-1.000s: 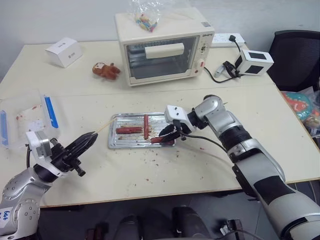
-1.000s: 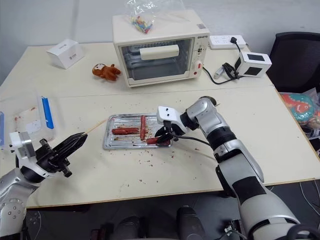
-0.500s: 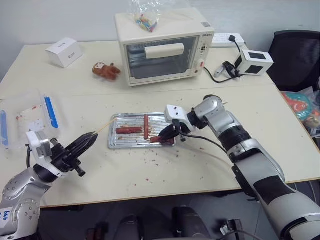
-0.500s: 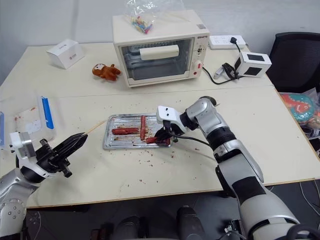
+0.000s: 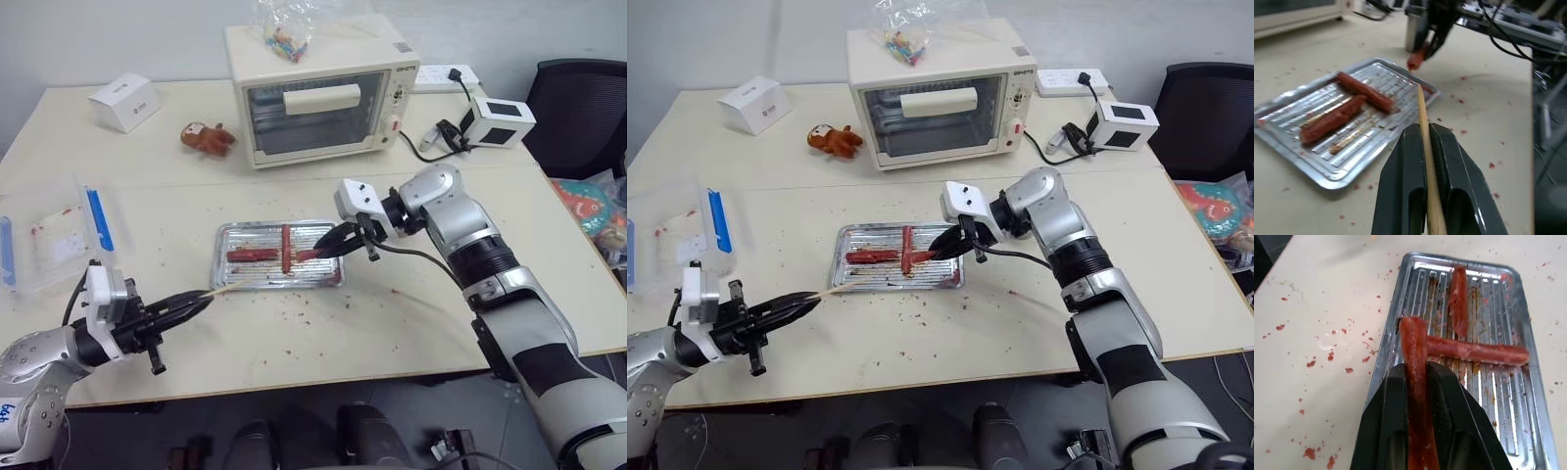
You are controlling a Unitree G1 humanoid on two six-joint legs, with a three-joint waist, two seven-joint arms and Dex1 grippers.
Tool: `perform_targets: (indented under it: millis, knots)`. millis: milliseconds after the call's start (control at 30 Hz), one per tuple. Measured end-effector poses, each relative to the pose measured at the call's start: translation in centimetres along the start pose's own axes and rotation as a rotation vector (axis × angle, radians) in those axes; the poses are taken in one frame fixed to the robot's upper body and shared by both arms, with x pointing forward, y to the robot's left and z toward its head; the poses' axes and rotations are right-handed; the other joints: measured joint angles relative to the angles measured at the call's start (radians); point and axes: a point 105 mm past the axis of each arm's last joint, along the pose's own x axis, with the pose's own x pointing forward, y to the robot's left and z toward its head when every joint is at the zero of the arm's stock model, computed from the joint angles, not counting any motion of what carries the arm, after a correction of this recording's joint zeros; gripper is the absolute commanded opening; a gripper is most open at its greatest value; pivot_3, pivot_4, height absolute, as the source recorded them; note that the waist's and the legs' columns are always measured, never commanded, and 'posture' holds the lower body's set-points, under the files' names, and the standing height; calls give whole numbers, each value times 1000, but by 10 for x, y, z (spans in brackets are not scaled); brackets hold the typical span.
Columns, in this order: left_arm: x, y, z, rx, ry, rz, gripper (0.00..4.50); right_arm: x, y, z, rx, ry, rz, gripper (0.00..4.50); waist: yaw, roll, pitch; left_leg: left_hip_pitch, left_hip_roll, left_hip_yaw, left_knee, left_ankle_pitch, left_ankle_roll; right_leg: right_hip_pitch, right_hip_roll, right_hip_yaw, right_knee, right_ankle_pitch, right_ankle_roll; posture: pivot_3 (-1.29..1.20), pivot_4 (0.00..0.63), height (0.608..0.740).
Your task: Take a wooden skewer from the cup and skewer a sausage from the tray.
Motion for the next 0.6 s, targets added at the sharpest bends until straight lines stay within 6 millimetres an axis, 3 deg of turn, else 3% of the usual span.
perform_targets:
  millis: [200, 600]
  knots:
    - [15, 0, 9, 44, -14, -68, 0, 3, 5, 17, -10, -23, 22, 625, 1, 0, 0, 0, 0, 0, 0, 0, 0, 0, 0, 0, 0, 0, 0, 0, 150, 740]
    - [19, 1, 13, 58, -29, -87, 0, 1, 10, 14, 16, -16, 29, 625, 1, 0, 0, 0, 0, 0, 0, 0, 0, 0, 0, 0, 0, 0, 0, 0, 150, 740]
